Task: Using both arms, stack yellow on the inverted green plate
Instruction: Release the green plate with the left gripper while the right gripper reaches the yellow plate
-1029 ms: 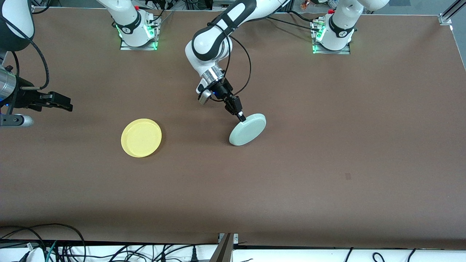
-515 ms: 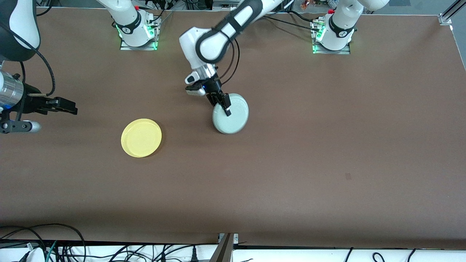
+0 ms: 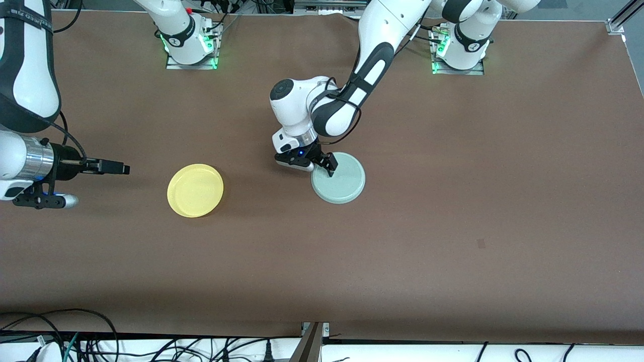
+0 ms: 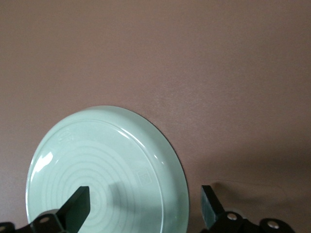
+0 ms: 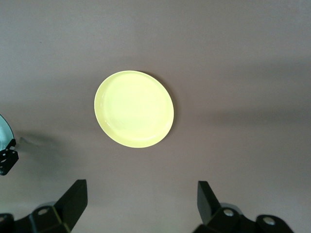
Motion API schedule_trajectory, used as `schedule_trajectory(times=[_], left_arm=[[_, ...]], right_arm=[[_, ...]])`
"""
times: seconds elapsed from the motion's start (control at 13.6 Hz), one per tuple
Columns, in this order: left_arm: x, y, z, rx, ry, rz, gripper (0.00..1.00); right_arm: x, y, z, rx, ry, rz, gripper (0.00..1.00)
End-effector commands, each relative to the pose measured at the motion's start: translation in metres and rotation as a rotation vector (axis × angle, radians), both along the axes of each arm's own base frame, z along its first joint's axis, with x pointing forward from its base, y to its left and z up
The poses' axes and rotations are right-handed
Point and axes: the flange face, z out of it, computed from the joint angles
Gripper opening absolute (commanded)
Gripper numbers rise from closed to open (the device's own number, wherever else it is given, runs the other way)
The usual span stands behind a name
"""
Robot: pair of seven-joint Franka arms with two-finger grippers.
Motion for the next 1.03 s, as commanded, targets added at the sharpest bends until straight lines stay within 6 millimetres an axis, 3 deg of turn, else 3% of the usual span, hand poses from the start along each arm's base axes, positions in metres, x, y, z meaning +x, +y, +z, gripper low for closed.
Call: schedule_trajectory(times=[0.0,0.22,0.37,0.51,0.66,0.96], left_arm=[[0.021,0.002,0.029,-0.072,0.031,0.036,1.0],[0.067,0.028,0.082,-0.19,0.121,0.114,1.0],[0.09,0.051,0.116,-0.191,0.17,0.192,1.0],[0.124,0.08,0.154,-0.234,0.209,0.286,1.0],[0.153,0.118,0.171,-0.224,0.229,0.299,1.0],[0.214,0.217,0.196,-0.252,0.207,0.386,1.0]], right_arm=[[0.002,0.0,0.005,0.024,-0.011,0.001,1.0],[0.009,0.006,-0.018,0.015,-0.004,0.009,1.0],[0.012,0.025,-0.039,0.001,0.001,0.037,1.0],[0.007,0.038,-0.072,-0.008,-0.011,0.044,1.0],[-0.004,0.056,-0.109,-0.048,-0.023,0.077,1.0],[-0.022,0.06,-0.165,-0.088,-0.055,0.102,1.0]])
